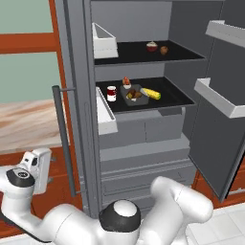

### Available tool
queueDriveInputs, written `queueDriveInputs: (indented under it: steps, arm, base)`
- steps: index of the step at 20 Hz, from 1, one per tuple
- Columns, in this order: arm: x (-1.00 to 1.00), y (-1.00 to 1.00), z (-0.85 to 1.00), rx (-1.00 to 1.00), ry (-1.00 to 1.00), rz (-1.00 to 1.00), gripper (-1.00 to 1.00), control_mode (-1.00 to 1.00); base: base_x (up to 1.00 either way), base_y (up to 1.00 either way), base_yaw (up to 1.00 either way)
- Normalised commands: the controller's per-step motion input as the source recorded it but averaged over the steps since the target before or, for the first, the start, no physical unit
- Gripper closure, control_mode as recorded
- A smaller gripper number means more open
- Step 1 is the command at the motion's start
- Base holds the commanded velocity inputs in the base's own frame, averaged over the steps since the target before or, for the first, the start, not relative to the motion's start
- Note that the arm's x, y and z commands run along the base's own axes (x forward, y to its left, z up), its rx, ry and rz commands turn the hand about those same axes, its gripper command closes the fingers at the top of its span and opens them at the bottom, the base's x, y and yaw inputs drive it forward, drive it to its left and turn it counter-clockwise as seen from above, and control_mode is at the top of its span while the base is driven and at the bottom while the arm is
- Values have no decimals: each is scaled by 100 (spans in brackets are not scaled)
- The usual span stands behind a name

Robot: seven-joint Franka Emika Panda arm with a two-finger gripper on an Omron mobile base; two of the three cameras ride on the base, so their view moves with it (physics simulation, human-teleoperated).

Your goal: Place the tupperware on the second highest shelf of the fridge. Make space for the tupperware among the existing items by rearranging them on the shelves if needed. Close the fridge door when finished.

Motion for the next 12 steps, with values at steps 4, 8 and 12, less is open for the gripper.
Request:
queueDriveInputs:
  steps: [4,8,12]
  arm:
    - [56,-77,-17,0,11,-1,-100,-100]
    - [41,-78,-6,0,10,0,-100,-100]
    - [-5,-99,-9,0,1,-1,-100,-100]
  base:
    - [0,0,0]
    - [0,0,0]
    - [0,0,0]
